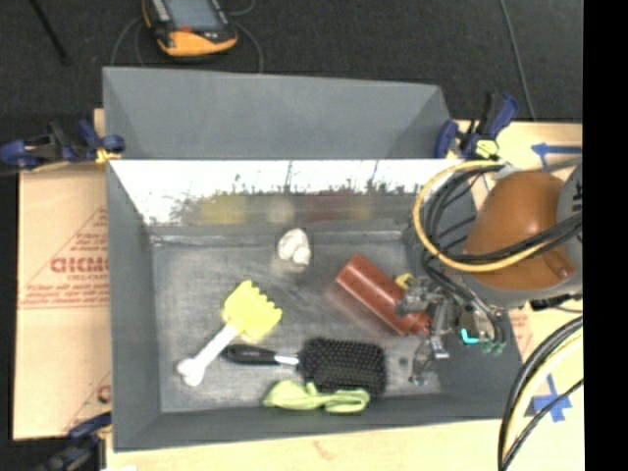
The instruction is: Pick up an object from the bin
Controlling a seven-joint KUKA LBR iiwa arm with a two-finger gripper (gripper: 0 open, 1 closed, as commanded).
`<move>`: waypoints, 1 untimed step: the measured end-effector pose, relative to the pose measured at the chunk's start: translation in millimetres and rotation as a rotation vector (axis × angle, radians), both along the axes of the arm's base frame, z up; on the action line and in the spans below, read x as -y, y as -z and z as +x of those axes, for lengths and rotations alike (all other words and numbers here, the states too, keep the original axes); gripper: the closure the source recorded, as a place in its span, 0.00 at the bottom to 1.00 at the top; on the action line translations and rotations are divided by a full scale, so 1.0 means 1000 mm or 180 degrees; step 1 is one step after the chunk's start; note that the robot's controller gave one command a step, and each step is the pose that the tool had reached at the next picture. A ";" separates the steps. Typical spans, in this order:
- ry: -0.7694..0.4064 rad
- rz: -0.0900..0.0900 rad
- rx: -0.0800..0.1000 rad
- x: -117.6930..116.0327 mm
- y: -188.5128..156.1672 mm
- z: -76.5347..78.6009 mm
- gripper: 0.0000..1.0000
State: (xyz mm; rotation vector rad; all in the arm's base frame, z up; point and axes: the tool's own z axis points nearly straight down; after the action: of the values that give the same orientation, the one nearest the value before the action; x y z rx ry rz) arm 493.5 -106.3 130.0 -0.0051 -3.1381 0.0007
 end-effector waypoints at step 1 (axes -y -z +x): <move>-0.0012 -0.0003 0.0014 0.000 -0.002 0.001 0.00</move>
Offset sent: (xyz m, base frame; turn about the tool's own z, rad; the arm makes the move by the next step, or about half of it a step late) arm -0.0064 0.0680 -0.0600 -0.2138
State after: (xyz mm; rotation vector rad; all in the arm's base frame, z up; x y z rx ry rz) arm 494.6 -105.9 132.4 0.0007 -3.1426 0.0022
